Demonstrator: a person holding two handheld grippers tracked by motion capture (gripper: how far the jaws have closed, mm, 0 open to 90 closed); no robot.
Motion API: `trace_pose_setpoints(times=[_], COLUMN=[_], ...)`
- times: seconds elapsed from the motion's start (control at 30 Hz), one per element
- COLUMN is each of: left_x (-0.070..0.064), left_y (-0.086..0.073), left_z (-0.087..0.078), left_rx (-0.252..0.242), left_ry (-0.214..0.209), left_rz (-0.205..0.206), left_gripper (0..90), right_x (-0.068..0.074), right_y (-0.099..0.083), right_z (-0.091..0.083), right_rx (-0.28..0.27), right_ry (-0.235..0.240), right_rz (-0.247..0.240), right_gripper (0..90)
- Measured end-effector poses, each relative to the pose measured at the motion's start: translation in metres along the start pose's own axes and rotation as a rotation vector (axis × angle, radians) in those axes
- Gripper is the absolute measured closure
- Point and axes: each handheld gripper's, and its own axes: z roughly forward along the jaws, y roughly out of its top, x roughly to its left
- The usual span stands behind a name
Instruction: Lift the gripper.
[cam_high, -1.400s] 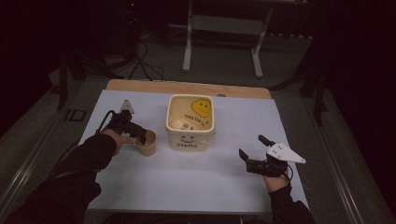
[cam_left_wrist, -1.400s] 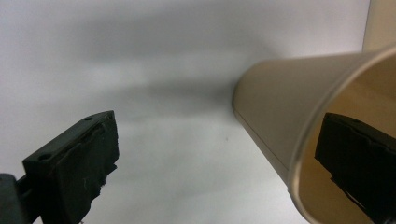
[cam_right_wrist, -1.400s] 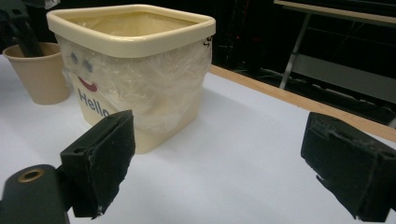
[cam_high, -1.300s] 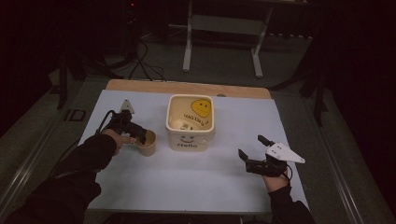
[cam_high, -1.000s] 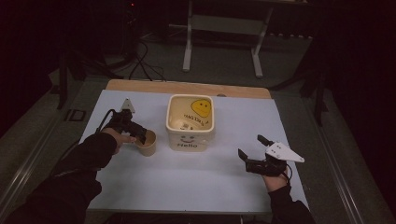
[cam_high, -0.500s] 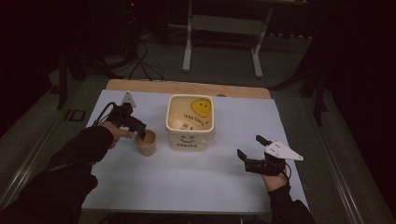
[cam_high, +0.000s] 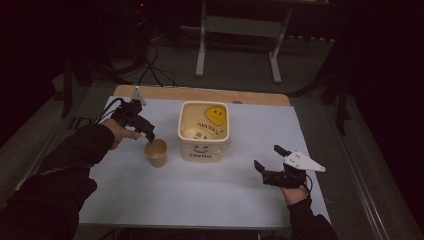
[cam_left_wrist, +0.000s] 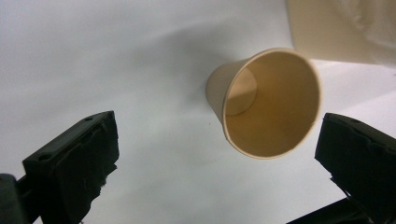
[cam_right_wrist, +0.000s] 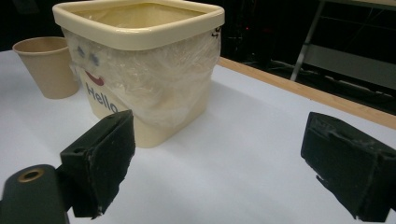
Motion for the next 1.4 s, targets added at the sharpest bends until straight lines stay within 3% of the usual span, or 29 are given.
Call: trace_pose_setpoints(times=[0.07, 0.1, 0.13, 0.17, 0.27, 0.4, 0.53, 0.57, 0.6, 0.67, 0.73, 0.77, 0.8, 0.83, 0.87, 0.9, 1.0, 1.17, 1.33, 1.37, 1.4], left_x=[-0.001, -0.003, -0.003, -0.005, -0.005, -0.009, -0.009, -0.012, -0.012, -0.016, -0.017, -0.018, -0.018, -0.021, -0.021, -0.024, -0.027, -0.035, -0.046, -0.05, -0.05], left_y=[0.001, 0.001, 0.001, 0.002, 0.003, 0.001, 0.0, -0.001, -0.001, -0.003, -0.002, -0.002, -0.002, -0.002, -0.002, -0.003, -0.003, -0.003, -0.006, -0.007, -0.007], left_z=[-0.003, -0.005, -0.005, -0.008, -0.012, -0.016, -0.019, -0.021, -0.021, -0.02, -0.02, -0.02, -0.02, -0.021, -0.021, -0.022, -0.023, -0.03, -0.032, -0.032, -0.032], left_rx=[-0.005, -0.001, -0.001, 0.002, -0.006, 0.002, -0.005, 0.005, 0.005, 0.027, 0.035, 0.04, 0.04, 0.058, 0.058, 0.064, 0.073, 0.083, 0.1, 0.126, 0.126], left_ry=[0.001, 0.0, 0.0, 0.001, -0.003, 0.009, -0.009, -0.025, -0.025, -0.008, -0.007, -0.006, -0.006, 0.005, 0.005, -0.007, -0.012, -0.029, -0.001, 0.001, 0.001], left_rz=[0.026, 0.059, 0.059, 0.096, 0.119, 0.211, 0.271, 0.322, 0.322, 0.374, 0.39, 0.425, 0.425, 0.463, 0.463, 0.499, 0.531, 0.636, 0.739, 0.773, 0.773], left_gripper=[0.6, 0.7, 0.6, 0.6, 0.7, 0.7, 0.6, 0.6, 0.6, 0.6, 0.6, 0.7, 0.7, 0.7, 0.6, 0.6, 0.6, 0.7, 0.7, 0.7, 0.7], right_x=[0.0, 0.001, 0.001, 0.001, 0.0, 0.0, 0.001, 0.001, 0.001, 0.001, 0.001, 0.002, 0.002, 0.002, 0.002, 0.001, 0.002, 0.002, 0.002, 0.002, 0.002], right_y=[0.0, 0.001, 0.001, 0.001, 0.001, 0.0, 0.0, 0.0, 0.0, 0.001, 0.001, 0.001, 0.001, 0.001, 0.001, 0.001, 0.0, 0.0, 0.0, 0.0, 0.0], right_z=[0.0, 0.0, 0.0, 0.0, 0.0, 0.001, 0.001, 0.002, 0.002, 0.002, 0.002, 0.002, 0.002, 0.002, 0.002, 0.003, 0.003, 0.003, 0.004, 0.004, 0.004], right_rx=[0.002, 0.003, 0.003, 0.003, 0.003, 0.012, 0.019, 0.019, 0.019, 0.022, 0.025, 0.023, 0.023, 0.025, 0.025, 0.028, 0.031, 0.033, 0.035, 0.035, 0.035], right_ry=[0.003, 0.007, 0.007, 0.011, 0.012, 0.015, 0.019, 0.022, 0.022, 0.026, 0.028, 0.029, 0.029, 0.031, 0.031, 0.036, 0.039, 0.045, 0.052, 0.054, 0.054], right_rz=[0.002, 0.002, 0.002, 0.004, 0.005, 0.007, 0.004, 0.003, 0.003, 0.004, 0.005, 0.004, 0.004, 0.002, 0.002, 0.0, 0.003, -0.001, 0.001, 0.001, 0.001], right_gripper=[10.0, 10.0, 10.0, 10.0, 10.0, 10.0, 10.0, 10.0, 10.0, 10.0, 10.0, 10.0, 10.0, 10.0, 10.0, 10.0, 10.0, 10.0, 10.0, 10.0, 10.0])
